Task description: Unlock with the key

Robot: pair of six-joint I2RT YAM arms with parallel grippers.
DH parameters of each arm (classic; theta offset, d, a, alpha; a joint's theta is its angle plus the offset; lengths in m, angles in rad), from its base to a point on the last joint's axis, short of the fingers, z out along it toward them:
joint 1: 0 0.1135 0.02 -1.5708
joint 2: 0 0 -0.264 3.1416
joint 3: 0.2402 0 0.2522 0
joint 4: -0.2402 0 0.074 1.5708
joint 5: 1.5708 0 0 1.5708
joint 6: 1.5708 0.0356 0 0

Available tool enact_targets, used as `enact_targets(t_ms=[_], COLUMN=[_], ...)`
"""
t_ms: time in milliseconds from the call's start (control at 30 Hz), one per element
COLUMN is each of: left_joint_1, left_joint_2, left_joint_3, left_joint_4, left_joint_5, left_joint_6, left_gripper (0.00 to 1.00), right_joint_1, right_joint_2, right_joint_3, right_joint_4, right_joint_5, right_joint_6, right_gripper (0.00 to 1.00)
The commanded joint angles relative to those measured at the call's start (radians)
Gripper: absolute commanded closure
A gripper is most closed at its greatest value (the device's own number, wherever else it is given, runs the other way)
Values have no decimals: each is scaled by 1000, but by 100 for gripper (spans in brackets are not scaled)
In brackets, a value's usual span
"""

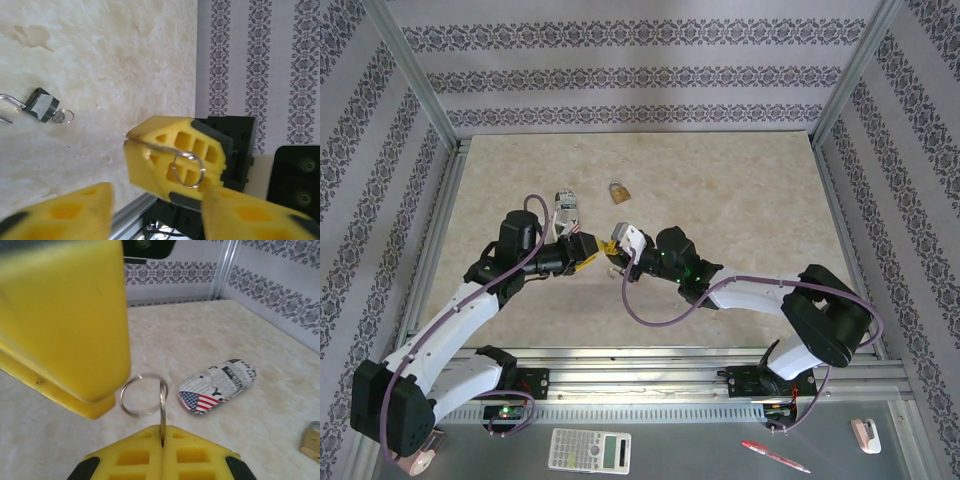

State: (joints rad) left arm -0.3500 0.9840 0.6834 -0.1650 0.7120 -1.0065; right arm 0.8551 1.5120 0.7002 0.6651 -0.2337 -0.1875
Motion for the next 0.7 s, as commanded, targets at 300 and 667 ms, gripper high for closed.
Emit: enact_targets(t_ms=[300,667], left_joint_1=[-12,-46], left_joint_2=[-27,53], left_joint_3=[-29,6], left_joint_4=[231,326], left_joint_5=[-30,-20], left_joint_6=[-478,-643], left_gripper=[34,54], right_joint_1=[-2,1], right_joint_2=[-82,-61], right_joint_3=[16,39], right_joint_4=[-80,-87], right_joint_5=[161,140], right_joint_6=[-262,-299], right_gripper=[100,100])
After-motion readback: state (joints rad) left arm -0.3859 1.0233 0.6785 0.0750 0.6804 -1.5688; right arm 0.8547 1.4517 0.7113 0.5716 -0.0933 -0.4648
